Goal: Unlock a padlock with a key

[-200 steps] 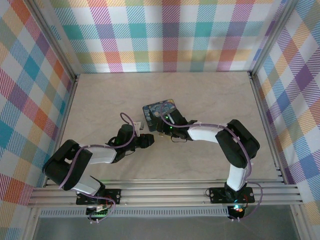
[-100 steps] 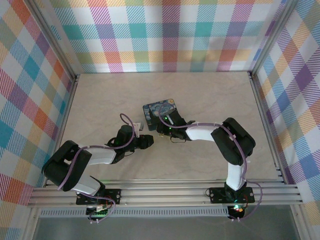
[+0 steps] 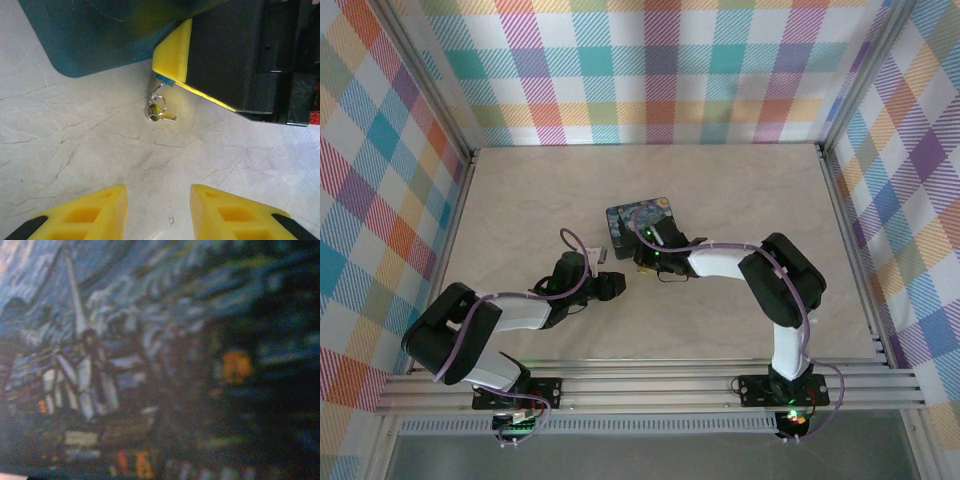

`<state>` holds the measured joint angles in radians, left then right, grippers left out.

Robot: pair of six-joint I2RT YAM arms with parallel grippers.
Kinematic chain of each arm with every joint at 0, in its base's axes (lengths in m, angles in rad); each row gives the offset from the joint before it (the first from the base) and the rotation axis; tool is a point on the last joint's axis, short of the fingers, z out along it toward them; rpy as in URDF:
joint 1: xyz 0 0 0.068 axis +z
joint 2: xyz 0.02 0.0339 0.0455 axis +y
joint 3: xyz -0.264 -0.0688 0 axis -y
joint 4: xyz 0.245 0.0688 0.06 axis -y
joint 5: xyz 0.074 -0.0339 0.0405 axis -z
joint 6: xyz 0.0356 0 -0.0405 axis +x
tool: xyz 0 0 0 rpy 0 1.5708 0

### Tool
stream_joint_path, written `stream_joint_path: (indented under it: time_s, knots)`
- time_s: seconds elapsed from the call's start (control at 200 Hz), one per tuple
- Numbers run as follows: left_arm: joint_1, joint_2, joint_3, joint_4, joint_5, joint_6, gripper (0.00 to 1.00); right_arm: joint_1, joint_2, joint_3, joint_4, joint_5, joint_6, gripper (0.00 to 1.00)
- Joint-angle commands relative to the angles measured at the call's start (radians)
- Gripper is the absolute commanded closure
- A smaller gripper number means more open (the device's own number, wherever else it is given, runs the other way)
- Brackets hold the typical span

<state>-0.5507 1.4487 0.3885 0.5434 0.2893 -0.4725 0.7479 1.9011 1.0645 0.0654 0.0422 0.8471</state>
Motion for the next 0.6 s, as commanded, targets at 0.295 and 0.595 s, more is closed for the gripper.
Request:
stream_joint_path:
  time_s: [0.295, 0.595]
  knots:
    - [0.079, -0.009, 0.0, 0.103, 0.152, -0.064, 0.62, 0.004, -0.054, 0.008, -0.024, -0.084, 0.075, 0.95]
    - [0.089, 0.146, -0.014, 0.419, 0.243, -0.214, 0.62, -0.003, -0.113, 0.004, -0.033, -0.162, 0.2, 1.0]
